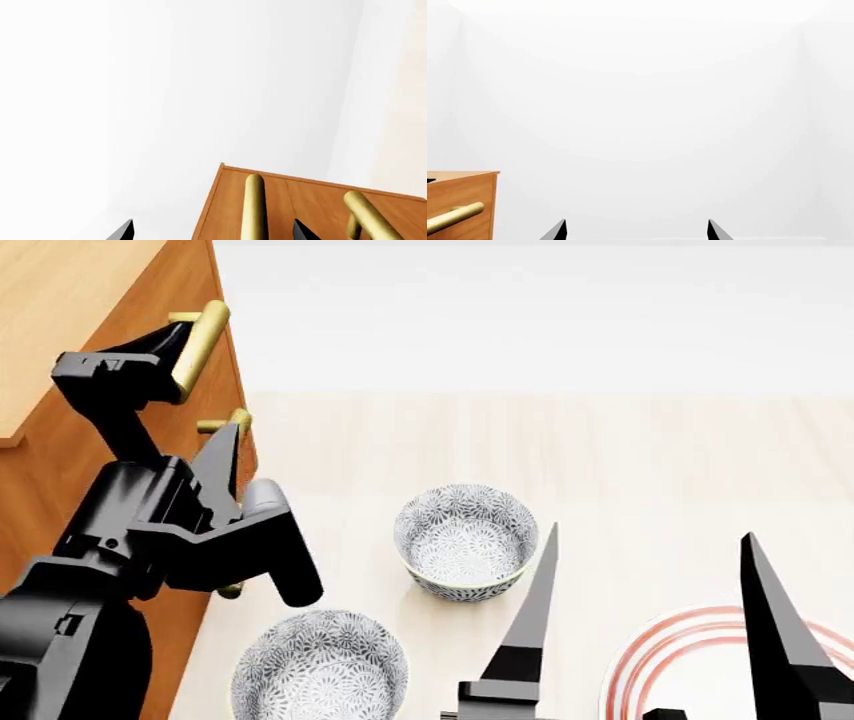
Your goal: Open the top drawer of the cabinet.
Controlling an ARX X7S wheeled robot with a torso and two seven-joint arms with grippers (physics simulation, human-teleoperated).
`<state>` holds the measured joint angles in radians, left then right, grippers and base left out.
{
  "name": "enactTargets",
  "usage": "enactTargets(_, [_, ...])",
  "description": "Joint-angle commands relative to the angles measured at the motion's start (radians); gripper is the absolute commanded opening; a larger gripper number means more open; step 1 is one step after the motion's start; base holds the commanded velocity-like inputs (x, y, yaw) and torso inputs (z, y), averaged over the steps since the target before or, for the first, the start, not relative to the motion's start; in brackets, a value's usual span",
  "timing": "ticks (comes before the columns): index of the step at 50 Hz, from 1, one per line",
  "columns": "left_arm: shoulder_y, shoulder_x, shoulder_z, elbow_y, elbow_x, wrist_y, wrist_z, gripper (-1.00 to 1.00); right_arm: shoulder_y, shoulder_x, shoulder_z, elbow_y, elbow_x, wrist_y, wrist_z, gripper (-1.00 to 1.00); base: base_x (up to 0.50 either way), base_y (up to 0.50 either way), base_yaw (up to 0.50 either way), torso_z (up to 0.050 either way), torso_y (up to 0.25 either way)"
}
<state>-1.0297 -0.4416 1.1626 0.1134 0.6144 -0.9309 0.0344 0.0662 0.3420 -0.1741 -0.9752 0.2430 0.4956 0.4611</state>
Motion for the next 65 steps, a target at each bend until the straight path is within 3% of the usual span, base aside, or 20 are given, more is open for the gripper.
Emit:
enactTargets(1, [-0.03,0.018,-0.015,-0.058,-0.022,0.015,0.07,1.0,0.002,-0.01,0.02,0.006,-0.004,-0.015,-0.017,1.0,0.0,0.0,0.0,0.0,0.0])
enactTargets(20, [-0.06,0.028,-0.006,-0.17,-0.032,0.049,0.067,1.0,0.003,0.006,0.013,0.008,0.008,-0.023,0.002,1.0,0.0,0.0,0.0,0.0,0.0])
enactTargets(48, [-0.067,0.109,-0.036,-0.419,-0.096,0.148,-0.019,1.0,-0.005,0.031,0.016,0.019,0.03,-0.051,0.027,1.0,0.0,0.0,0.0,0.0,0.0])
enactTargets(65, [-0.071,0.121,-0.03,-0.455,-0.096,0.151,-0.025,1.0,-0.002,0.045,0.017,0.007,0.045,-0.046,0.047,1.0,0.0,0.0,0.0,0.0,0.0])
